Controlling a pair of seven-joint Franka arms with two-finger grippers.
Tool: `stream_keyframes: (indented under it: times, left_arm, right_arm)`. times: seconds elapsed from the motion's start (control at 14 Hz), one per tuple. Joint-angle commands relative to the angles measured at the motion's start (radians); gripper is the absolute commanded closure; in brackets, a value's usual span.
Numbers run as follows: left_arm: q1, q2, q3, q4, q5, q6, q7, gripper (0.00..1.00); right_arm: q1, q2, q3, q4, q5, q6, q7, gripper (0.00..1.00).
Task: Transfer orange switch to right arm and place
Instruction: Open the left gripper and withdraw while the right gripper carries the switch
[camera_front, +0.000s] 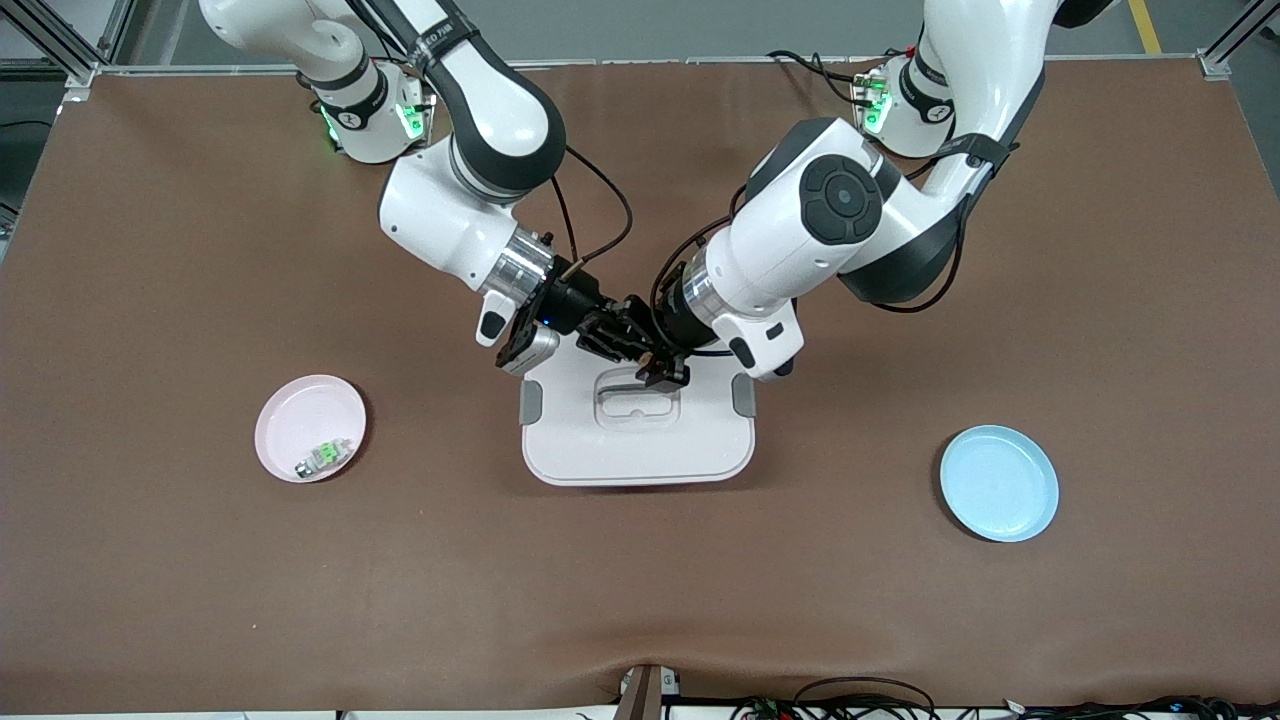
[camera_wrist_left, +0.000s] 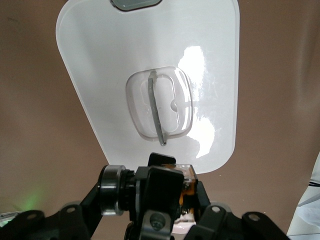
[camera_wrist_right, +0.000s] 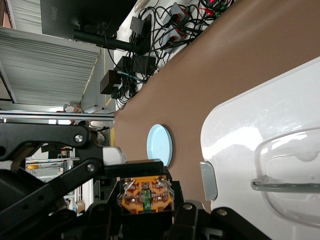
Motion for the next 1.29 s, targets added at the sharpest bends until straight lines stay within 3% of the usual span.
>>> stream_keyframes:
  times: [0.0,0.21,0.29,0.43,0.64,0.79,1.0,1.22]
  left_arm:
    - [-0.008,-0.006,-0.003,0.006,-0.009,0.006,-0.011,1.00]
    - [0.001,-0.007,-0.003,0.006,-0.010,0.006,-0.011,0.96]
    - [0.003,-0.007,-0.003,0.006,-0.010,0.006,-0.010,0.72]
    - [0.006,-0.013,-0.003,0.006,0.002,0.000,-0.004,0.00]
    - [0.020,-0.021,-0.002,0.007,0.023,-0.006,0.000,0.00]
    - [0.064,-0.036,-0.002,0.007,0.023,-0.007,0.009,0.00]
    - [0.136,-0.072,-0.003,0.007,0.057,-0.069,0.129,0.00]
    - [0.211,-0.096,-0.005,0.007,0.085,-0.165,0.310,0.00]
  right_arm:
    - [0.019,0.013,-0.012,0.012,0.027,0.013,-0.015,1.00]
    - [0.018,0.018,-0.012,0.020,0.027,0.011,-0.011,1.00]
    - [0.018,0.019,-0.012,0.020,0.024,0.008,-0.011,1.00]
    - [0.016,0.021,-0.012,0.021,0.018,0.003,-0.012,1.00]
    - [0.015,0.019,-0.013,0.021,0.006,0.000,-0.019,1.00]
    - [0.006,0.019,-0.013,0.015,-0.064,-0.006,-0.020,1.00]
    - [-0.020,0.019,-0.018,0.003,-0.267,-0.044,-0.022,1.00]
    - [-0.103,0.016,-0.018,-0.005,-0.608,-0.224,-0.022,1.00]
